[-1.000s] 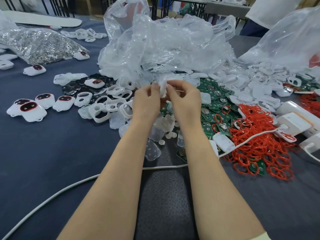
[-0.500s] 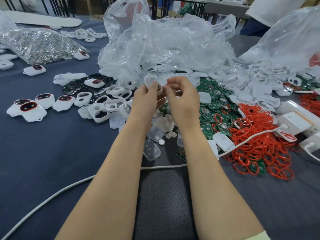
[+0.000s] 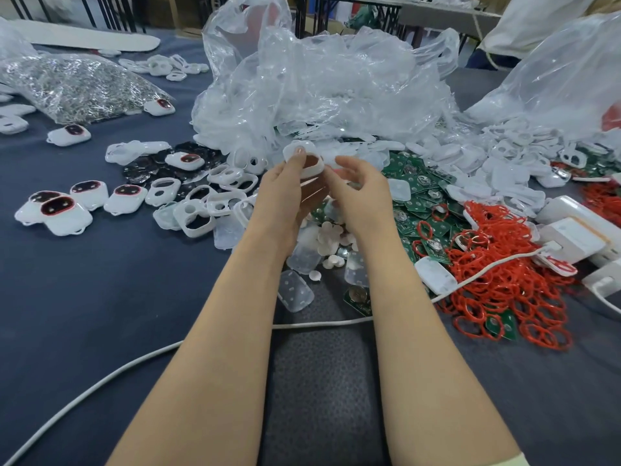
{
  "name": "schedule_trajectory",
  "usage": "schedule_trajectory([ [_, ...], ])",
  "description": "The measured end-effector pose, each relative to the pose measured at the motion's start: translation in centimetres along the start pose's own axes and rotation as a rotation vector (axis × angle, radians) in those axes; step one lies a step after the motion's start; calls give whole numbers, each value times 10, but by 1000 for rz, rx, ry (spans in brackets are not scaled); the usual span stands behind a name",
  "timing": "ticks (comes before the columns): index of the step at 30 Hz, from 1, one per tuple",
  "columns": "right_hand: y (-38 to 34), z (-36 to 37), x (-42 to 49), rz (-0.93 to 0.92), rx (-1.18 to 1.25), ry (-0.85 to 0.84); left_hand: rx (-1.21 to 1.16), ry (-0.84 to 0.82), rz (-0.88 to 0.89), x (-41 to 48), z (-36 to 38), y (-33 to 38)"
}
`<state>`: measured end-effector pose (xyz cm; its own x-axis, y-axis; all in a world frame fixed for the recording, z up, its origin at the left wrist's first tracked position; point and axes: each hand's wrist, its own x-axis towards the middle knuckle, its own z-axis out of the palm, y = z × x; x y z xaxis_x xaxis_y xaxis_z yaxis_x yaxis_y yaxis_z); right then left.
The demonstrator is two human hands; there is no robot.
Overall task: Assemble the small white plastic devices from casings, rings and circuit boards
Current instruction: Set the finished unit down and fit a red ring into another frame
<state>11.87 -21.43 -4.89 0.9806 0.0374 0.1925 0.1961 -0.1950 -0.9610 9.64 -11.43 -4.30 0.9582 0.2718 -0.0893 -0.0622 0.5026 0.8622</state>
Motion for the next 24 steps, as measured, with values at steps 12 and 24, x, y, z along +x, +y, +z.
schedule_trajectory([
  [12,-3,-10,2,208,334,-150,8,-98,7,-3,-2,3],
  [24,-5,-11,2,57,-35,219,125,57,-5,0,-3,1],
])
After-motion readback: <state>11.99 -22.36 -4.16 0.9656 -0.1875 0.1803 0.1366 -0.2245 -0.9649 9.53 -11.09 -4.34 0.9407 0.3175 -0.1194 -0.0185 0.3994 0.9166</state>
